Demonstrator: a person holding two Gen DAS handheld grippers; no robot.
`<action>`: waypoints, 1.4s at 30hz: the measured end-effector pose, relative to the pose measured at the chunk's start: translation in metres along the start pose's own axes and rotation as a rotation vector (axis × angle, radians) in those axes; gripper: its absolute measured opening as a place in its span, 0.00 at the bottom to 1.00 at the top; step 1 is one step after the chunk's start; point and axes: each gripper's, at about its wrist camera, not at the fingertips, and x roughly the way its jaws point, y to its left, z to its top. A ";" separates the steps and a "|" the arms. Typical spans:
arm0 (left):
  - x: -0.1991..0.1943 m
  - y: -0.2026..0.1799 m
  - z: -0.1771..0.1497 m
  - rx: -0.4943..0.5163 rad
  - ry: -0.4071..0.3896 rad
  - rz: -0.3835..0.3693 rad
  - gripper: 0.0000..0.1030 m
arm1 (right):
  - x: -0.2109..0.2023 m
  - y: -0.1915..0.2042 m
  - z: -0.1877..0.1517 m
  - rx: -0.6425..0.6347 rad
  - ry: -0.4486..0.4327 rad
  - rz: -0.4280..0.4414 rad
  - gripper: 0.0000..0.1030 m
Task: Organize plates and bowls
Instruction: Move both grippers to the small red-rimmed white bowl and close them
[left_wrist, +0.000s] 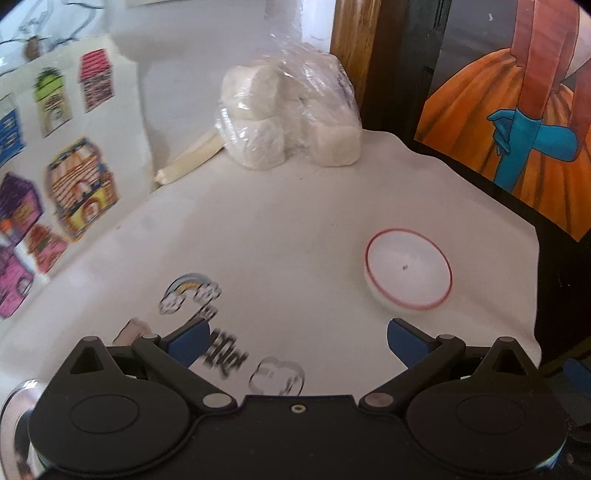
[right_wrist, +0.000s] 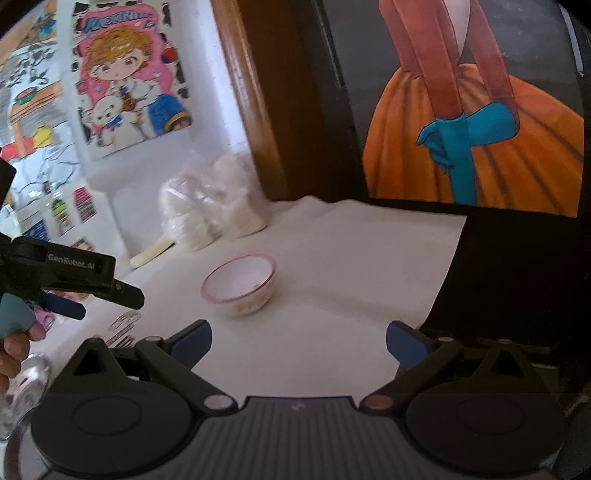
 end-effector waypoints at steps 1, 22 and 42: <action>0.005 -0.003 0.003 -0.001 -0.002 0.004 0.99 | 0.005 -0.002 0.002 0.000 0.000 -0.002 1.00; 0.076 -0.030 0.033 -0.023 0.008 -0.002 0.98 | 0.095 0.010 0.023 -0.009 0.025 -0.030 0.99; 0.081 -0.033 0.031 0.016 0.023 -0.079 0.60 | 0.113 0.019 0.024 -0.019 0.055 0.008 0.77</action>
